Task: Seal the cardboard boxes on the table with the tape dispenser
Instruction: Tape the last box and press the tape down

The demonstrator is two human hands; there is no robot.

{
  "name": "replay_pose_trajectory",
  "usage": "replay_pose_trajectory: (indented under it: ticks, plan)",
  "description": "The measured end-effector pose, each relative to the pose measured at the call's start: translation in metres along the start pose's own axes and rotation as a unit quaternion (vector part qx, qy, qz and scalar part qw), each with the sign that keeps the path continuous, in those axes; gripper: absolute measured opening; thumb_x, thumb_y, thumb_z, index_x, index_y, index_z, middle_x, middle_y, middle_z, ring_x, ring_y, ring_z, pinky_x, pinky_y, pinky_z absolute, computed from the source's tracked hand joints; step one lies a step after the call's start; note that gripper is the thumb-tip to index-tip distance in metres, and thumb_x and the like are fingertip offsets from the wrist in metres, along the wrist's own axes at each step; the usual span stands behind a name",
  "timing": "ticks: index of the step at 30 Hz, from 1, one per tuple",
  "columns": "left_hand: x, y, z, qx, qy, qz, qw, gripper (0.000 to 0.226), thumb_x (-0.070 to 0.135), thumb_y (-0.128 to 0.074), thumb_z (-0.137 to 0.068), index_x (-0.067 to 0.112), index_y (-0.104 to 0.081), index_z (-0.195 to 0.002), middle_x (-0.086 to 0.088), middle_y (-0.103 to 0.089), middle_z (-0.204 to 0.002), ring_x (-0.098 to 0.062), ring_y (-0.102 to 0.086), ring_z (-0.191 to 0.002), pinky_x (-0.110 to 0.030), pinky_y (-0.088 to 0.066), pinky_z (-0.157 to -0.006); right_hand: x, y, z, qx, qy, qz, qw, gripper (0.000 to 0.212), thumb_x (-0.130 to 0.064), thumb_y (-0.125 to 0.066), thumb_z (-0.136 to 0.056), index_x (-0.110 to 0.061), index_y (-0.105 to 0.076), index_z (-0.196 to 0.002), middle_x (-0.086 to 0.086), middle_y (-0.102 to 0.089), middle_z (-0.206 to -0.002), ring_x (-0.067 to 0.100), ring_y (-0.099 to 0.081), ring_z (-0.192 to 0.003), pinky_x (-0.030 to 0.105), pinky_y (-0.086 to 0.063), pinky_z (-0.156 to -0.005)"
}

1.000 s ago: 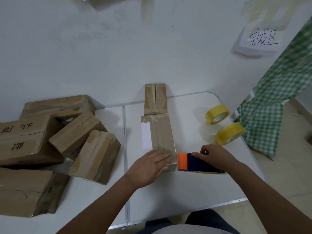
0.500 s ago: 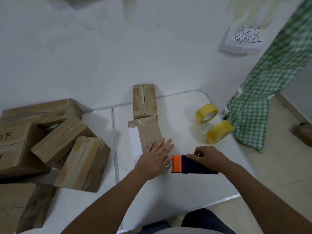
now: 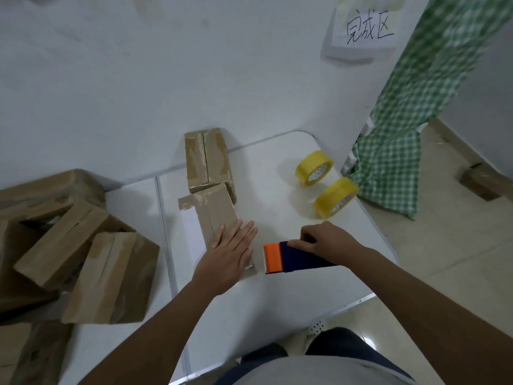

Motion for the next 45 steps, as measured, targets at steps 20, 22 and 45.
replay_pose_trajectory:
  ticks: [20, 22, 45]
  plan:
    - [0.004, 0.006, 0.0, 0.02, 0.006, -0.016, 1.0, 0.056, 0.041, -0.006, -0.107, 0.021, -0.024, -0.156, 0.002, -0.023, -0.163, -0.019, -0.007, -0.152, -0.046, -0.01, -0.121, -0.002, 0.005, 0.0, -0.062, -0.02, 0.075, 0.995, 0.035, -0.044, -0.045, -0.097, -0.012, -0.051, -0.108, 0.01, -0.063, -0.104, 0.027, -0.058, -0.091, 0.034, -0.041, -0.074]
    - [0.004, 0.005, 0.0, 0.017, 0.004, -0.02, 1.0, 0.057, 0.04, -0.006, -0.107, 0.02, -0.024, -0.156, 0.002, -0.022, -0.163, -0.02, -0.007, -0.152, -0.048, -0.015, -0.123, -0.013, -0.007, -0.002, -0.036, -0.01, 0.097, 0.995, 0.033, -0.042, -0.042, -0.099, -0.011, -0.049, -0.106, 0.01, -0.063, -0.104, 0.028, -0.057, -0.091, 0.032, -0.034, -0.074]
    - [0.003, 0.004, 0.0, 0.004, 0.001, -0.008, 1.0, 0.058, 0.042, -0.003, -0.105, 0.021, -0.014, -0.158, 0.004, -0.007, -0.165, -0.017, 0.007, -0.152, -0.048, -0.005, -0.123, 0.018, -0.014, -0.018, 0.04, -0.155, 0.138, 0.977, 0.035, -0.046, -0.04, -0.101, -0.012, -0.047, -0.107, 0.009, -0.065, -0.106, 0.027, -0.06, -0.096, 0.035, -0.033, -0.082]
Point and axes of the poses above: each hand's wrist, its own z-axis away from the middle knuckle, its own y-axis out of the back of the hand, x = y × z, the point moved 2 cm from there along -z, towards the middle knuckle
